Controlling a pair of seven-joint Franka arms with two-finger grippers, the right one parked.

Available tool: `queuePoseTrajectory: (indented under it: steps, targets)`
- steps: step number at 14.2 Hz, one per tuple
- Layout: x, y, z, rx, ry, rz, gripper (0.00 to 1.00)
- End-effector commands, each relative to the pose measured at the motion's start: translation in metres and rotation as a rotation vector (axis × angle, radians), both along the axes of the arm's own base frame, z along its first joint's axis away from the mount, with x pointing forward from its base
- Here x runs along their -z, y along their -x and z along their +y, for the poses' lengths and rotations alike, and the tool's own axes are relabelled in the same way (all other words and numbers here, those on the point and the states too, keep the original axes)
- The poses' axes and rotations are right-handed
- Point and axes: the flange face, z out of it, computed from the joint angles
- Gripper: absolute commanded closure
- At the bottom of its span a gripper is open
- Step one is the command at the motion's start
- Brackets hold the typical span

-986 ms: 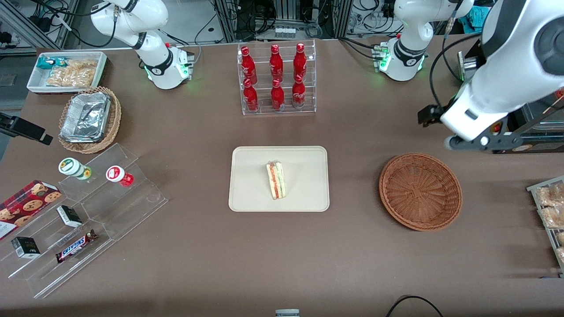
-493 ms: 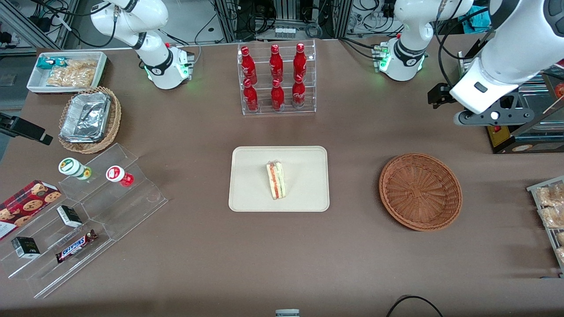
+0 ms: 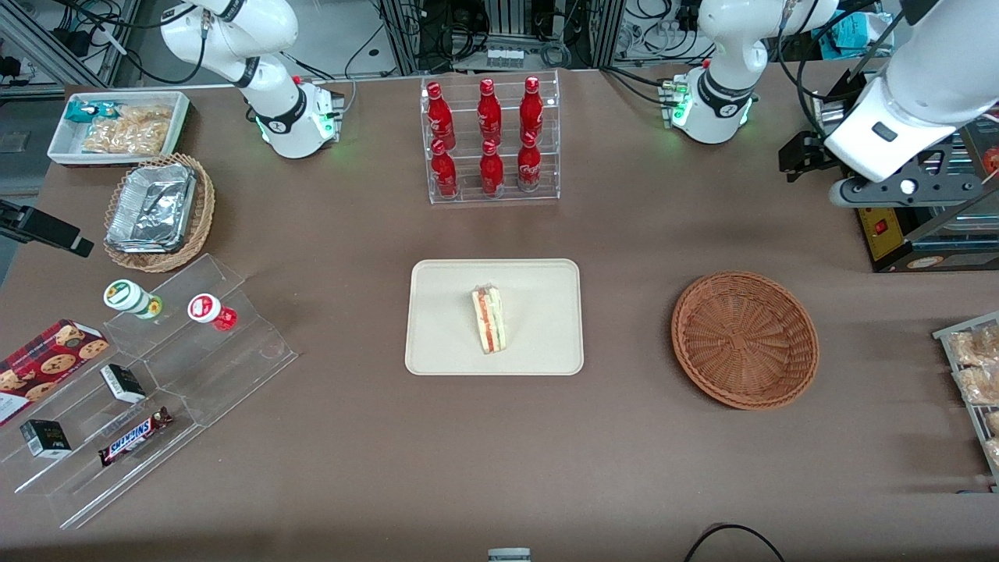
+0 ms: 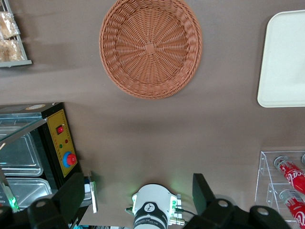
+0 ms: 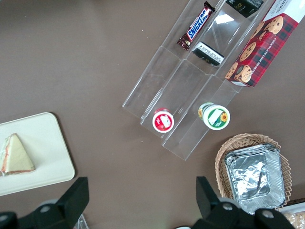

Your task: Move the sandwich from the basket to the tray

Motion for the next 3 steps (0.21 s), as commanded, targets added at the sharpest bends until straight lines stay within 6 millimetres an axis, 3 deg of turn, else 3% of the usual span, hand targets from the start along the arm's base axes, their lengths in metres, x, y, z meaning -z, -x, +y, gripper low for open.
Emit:
queuePoseTrajectory:
  steps: [1,3]
  targets:
    - [-0.0002,0.0044,0.0050,0.006,0.007,0.021,0.00]
    - [-0.0001,0.0046,0.0051,0.004,0.007,0.023,0.00]
